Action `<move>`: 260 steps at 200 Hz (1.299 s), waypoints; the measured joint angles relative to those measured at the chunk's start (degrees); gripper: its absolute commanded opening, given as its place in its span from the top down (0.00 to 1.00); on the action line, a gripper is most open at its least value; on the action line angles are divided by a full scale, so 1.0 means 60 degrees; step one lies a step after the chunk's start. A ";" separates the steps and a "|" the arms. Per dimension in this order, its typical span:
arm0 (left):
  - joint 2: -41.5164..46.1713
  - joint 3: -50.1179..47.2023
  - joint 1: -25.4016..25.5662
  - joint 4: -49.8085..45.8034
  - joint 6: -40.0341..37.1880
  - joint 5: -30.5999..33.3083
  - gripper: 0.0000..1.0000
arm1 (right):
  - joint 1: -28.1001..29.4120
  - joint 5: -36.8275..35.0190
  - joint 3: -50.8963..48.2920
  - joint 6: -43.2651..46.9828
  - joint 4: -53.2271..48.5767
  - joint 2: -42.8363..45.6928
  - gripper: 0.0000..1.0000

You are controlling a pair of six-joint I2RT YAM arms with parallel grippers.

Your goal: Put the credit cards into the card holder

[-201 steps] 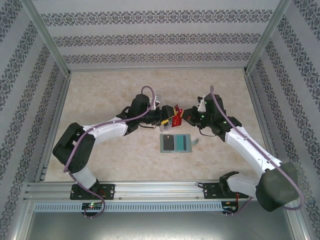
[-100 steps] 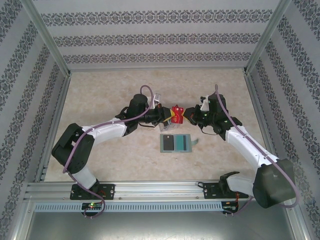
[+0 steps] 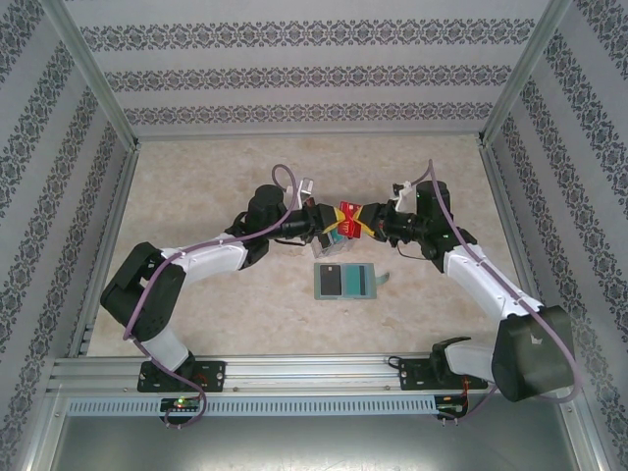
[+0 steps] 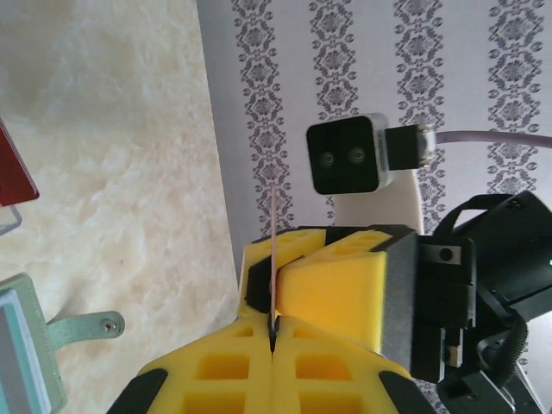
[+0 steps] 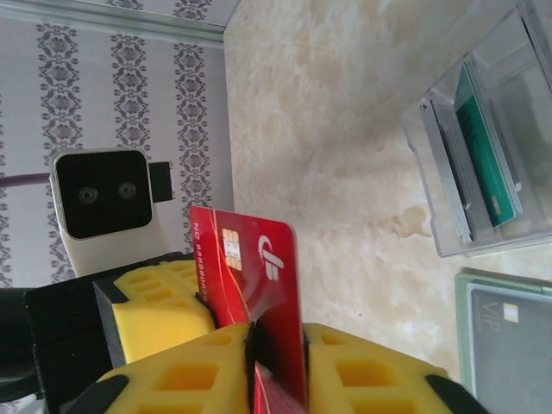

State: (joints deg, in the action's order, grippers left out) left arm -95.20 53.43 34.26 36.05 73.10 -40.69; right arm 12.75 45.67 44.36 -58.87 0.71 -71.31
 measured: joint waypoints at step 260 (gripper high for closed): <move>-0.0291 -0.0849 0.0962 -0.6615 -0.2699 0.3293 0.47 | 0.0634 -0.4503 -0.2051 0.4313 -0.3570 0.0718 0.95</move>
State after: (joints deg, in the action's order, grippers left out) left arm -96.95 48.34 40.03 -3.64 56.90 -20.93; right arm 16.56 18.65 32.05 -32.99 -20.71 -67.00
